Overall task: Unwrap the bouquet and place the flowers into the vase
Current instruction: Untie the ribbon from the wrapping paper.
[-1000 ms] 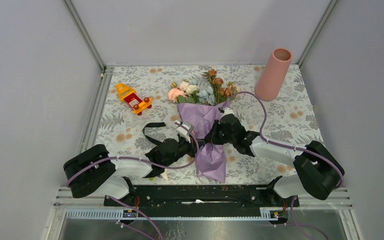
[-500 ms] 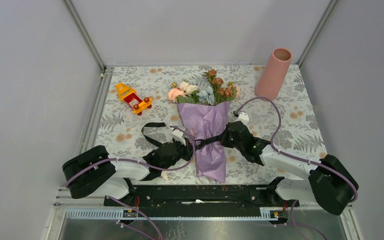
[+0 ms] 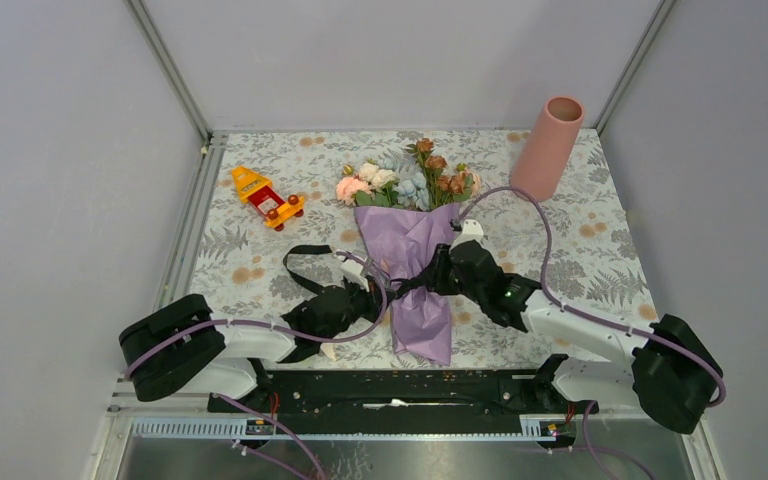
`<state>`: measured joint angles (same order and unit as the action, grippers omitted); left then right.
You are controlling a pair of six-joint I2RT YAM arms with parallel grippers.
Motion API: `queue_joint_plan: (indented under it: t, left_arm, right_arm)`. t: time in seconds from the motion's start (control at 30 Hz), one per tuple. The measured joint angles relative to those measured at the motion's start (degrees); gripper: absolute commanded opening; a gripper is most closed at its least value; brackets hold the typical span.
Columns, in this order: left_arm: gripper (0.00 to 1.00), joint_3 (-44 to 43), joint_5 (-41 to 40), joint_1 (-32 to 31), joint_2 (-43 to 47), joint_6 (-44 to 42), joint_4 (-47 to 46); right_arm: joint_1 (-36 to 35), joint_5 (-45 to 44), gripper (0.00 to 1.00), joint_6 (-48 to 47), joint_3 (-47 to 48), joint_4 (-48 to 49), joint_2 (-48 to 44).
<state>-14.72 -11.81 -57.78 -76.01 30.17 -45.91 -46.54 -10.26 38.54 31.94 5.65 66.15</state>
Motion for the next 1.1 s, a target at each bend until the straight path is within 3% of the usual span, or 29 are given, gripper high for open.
queue_joint_plan:
  t: [0.3, 0.83, 0.97, 1.1]
  left_arm:
    - [0.0, 0.0, 1.31, 0.0, -0.24, -0.31, -0.24]
    - [0.0, 0.0, 2.25, 0.0, -0.98, -1.2, -1.07]
    - [0.0, 0.0, 2.43, 0.0, -0.98, -1.36, -1.16]
    - [0.0, 0.0, 2.62, 0.0, -0.98, -1.44, -1.16]
  right_arm:
    - [-2.95, 0.42, 0.41, -2.95, 8.35, -2.69, 8.31]
    - [-4.09, -0.83, 0.42, -2.86, 12.33, -8.85, 15.28]
    - [-4.11, -0.83, 0.38, -2.84, 12.92, -9.05, 16.31]
    - [-4.13, -1.18, 0.25, -2.71, 13.46, -9.38, 17.29]
